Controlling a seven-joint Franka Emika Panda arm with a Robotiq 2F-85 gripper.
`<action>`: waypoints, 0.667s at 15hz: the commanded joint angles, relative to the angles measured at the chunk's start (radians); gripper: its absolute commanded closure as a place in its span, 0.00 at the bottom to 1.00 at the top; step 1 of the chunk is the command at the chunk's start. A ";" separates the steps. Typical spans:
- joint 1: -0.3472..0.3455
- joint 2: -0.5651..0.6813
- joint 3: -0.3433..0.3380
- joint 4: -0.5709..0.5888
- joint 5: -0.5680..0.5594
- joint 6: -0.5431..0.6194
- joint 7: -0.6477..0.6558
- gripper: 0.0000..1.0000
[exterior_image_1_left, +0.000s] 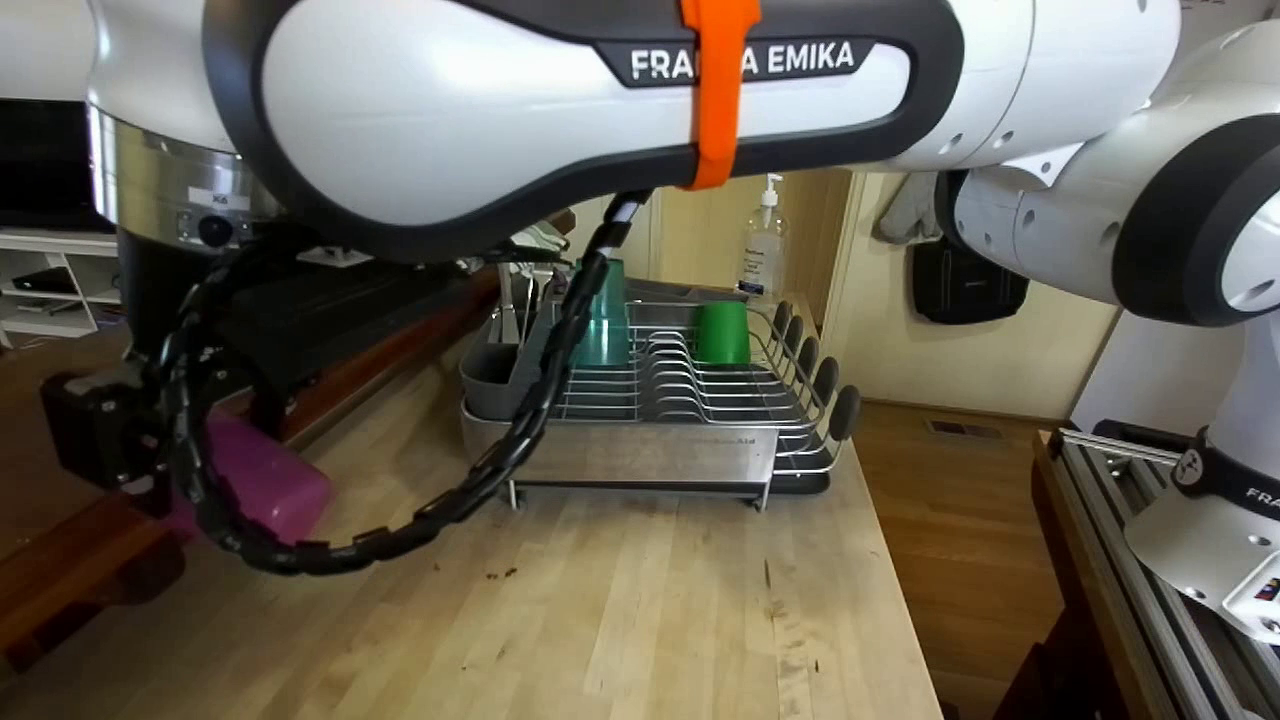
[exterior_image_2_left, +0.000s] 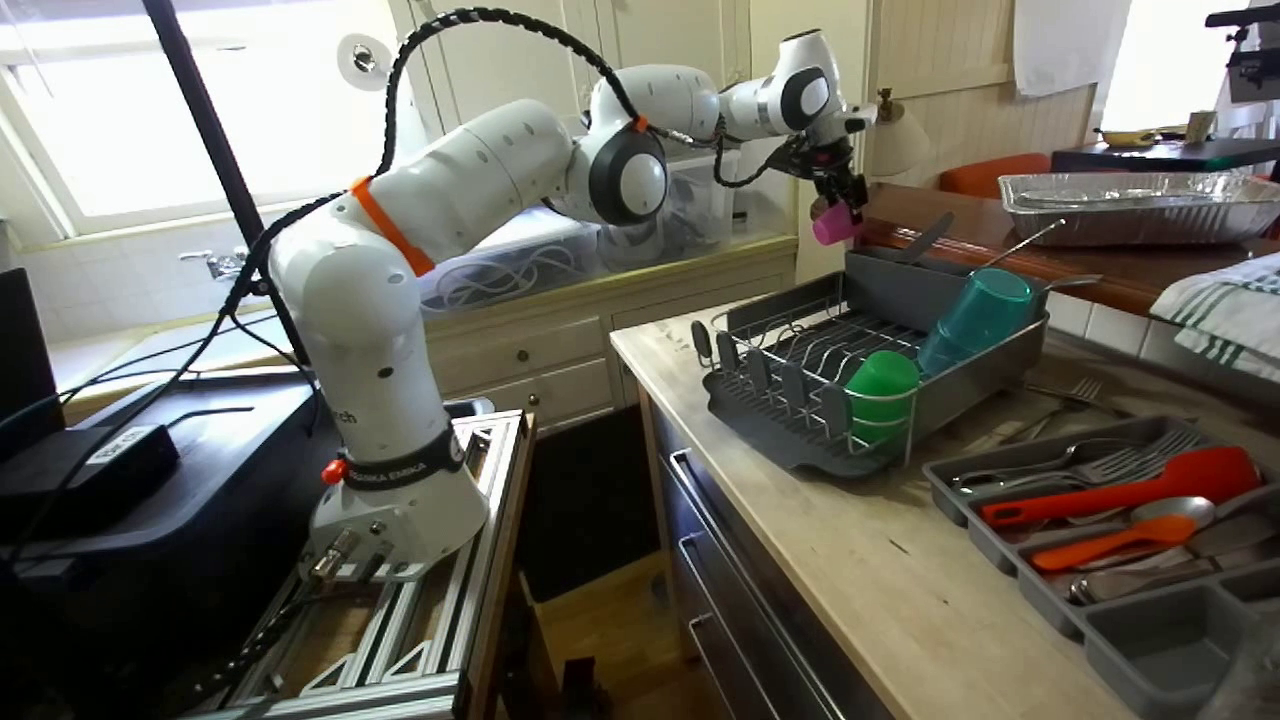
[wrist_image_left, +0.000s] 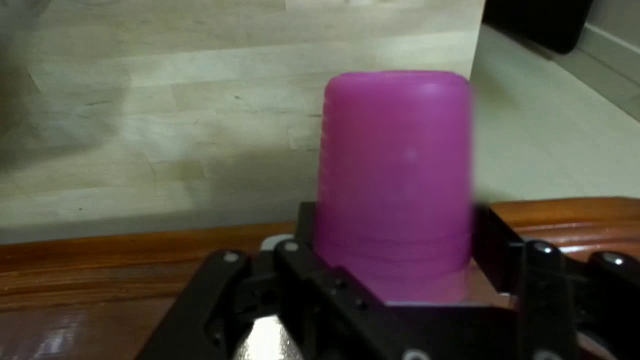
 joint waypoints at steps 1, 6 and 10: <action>0.018 0.001 -0.051 0.000 -0.026 0.091 0.090 0.50; 0.029 -0.015 -0.102 0.001 -0.058 0.124 0.123 0.50; 0.023 -0.015 -0.127 0.001 -0.085 0.191 0.093 0.50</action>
